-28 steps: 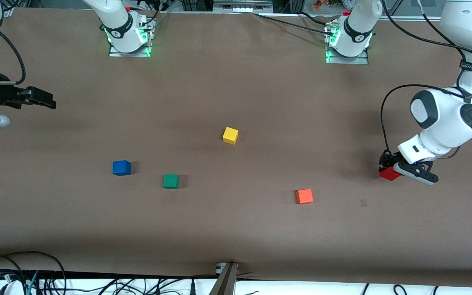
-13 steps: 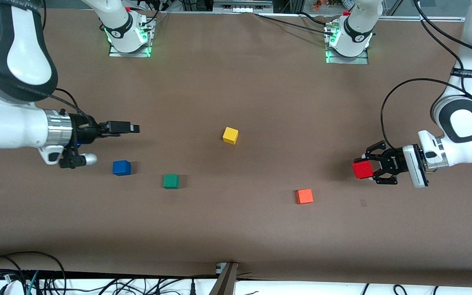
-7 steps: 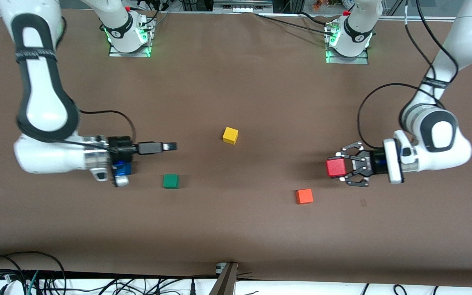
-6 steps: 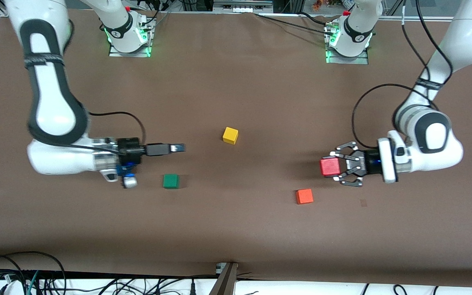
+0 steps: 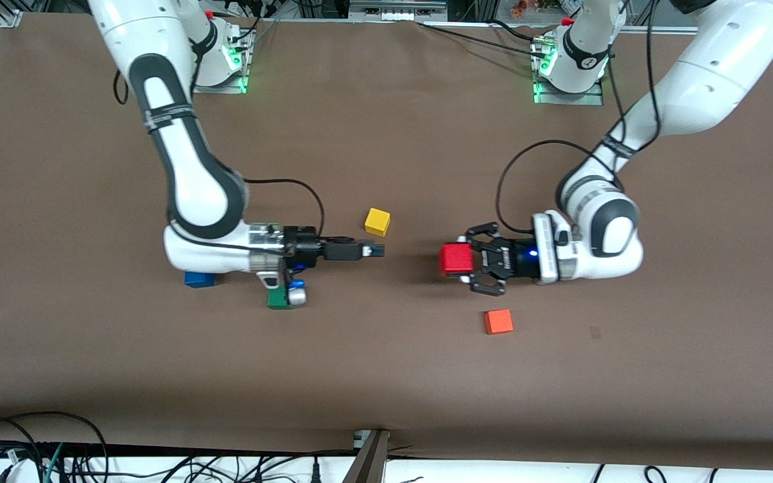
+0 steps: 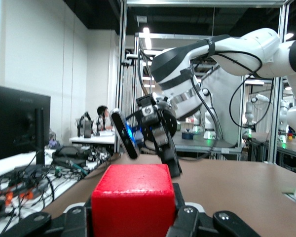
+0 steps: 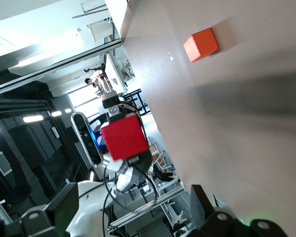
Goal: Pass red block to right arm, stack on blue
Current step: 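Bring the red cube toward the right gripper, both grippers meeting midtable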
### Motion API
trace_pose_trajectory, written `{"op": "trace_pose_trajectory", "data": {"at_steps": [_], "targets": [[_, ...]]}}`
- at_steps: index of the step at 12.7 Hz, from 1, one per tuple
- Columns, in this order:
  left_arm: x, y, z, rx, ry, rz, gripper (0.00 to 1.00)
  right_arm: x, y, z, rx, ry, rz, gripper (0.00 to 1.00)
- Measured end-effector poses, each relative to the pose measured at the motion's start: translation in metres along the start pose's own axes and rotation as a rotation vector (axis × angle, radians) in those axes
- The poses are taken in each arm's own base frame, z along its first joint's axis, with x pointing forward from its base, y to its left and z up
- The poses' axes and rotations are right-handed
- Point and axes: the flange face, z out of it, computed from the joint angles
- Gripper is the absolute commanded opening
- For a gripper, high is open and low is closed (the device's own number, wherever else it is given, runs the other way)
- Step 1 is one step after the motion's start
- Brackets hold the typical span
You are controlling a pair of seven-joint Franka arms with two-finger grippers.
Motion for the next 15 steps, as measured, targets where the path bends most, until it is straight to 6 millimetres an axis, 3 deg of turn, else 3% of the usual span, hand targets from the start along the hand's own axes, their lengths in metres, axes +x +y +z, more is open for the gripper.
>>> {"op": "trace_pose_trajectory", "data": {"at_steps": [2, 6, 10, 15], "targets": [[-0.003, 0.005, 0.021, 0.009, 0.022, 0.025, 0.06, -0.003, 0.004, 0.013, -0.013, 0.019, -0.01, 1.0], [0.002, 0.002, 0.027, 0.019, 0.035, 0.034, 0.06, -0.005, 0.004, 0.021, -0.024, 0.04, -0.042, 1.0], [-0.002, 0.013, 0.051, 0.028, 0.045, 0.02, 0.06, -0.012, -0.009, 0.035, -0.029, 0.065, -0.076, 1.0], [-0.001, 0.011, 0.051, 0.033, 0.045, 0.025, 0.05, -0.012, -0.016, 0.034, -0.026, 0.077, -0.1, 1.0]]}}
